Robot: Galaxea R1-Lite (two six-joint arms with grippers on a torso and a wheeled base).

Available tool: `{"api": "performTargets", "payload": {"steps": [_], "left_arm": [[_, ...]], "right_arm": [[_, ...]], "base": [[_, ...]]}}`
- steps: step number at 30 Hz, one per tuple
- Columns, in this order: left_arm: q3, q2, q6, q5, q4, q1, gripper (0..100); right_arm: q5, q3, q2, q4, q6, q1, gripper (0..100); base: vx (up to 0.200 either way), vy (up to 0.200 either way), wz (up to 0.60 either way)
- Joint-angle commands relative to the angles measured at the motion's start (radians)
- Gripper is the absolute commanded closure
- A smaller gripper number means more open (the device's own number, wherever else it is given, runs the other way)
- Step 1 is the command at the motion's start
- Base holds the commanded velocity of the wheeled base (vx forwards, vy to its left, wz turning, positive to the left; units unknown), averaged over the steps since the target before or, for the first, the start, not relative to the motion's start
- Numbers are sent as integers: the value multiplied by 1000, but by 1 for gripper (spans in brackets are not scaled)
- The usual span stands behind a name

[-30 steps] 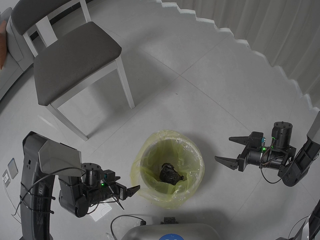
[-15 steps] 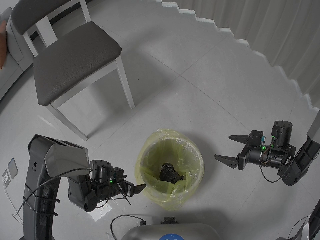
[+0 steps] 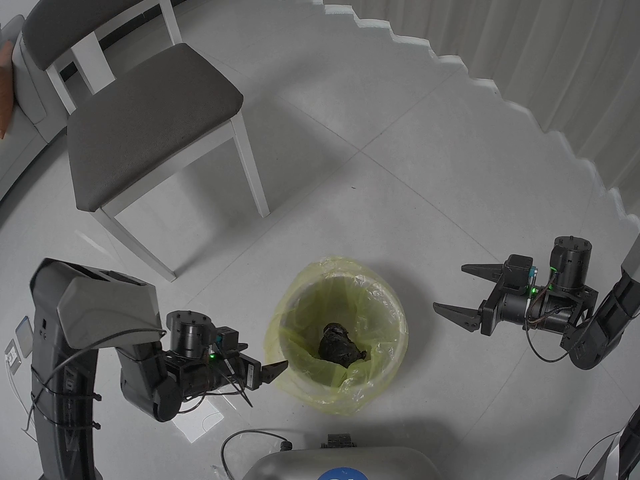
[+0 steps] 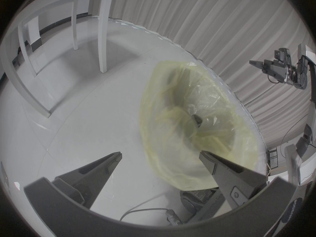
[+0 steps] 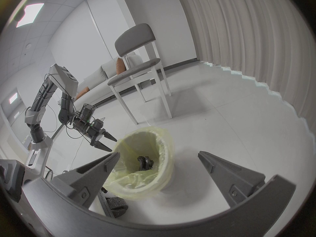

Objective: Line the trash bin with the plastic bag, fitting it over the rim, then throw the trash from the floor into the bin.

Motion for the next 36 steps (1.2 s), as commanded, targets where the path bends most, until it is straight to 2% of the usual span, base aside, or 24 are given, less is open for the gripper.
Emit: {"api": "performTargets", "payload": {"steps": [1, 10, 16, 19, 22, 26, 30, 31, 33, 36], "left_arm": [[110, -98, 3, -21, -36, 55, 0], [313, -156, 0, -63, -322, 150, 0], [347, -315, -28, -63, -319, 163, 0], [370, -438, -43, -60, -298, 156, 0], [393, -562, -44, -49, -213, 150, 0], [393, -676, -51, -26, -125, 149, 0], [383, -822, -67, 11, 12, 149, 0], [374, -895, -67, 29, 93, 153, 0], [364, -978, -67, 32, 195, 158, 0], [321, -1141, -75, 32, 399, 161, 0]], "right_arm": [[-1, 33, -58, 2, 2, -9, 0], [-1, 84, -213, 20, 20, -39, 0], [-15, 105, -345, 77, 51, -79, 0], [-49, 160, -437, 77, 92, -108, 0], [-62, 223, -538, 78, 132, -130, 0], [-62, 294, -608, 80, 141, -165, 0], [-62, 430, -722, 77, 164, -184, 0], [-62, 496, -796, 78, 180, -184, 0], [-67, 496, -894, 156, 203, -184, 0], [-70, 496, -1139, 351, 264, -187, 0]], "base": [[0, 0, 0], [0, 0, 0], [0, 0, 0], [0, 0, 0], [0, 0, 0], [0, 0, 0], [0, 0, 0], [0, 0, 0], [0, 0, 0], [0, 0, 0]]}}
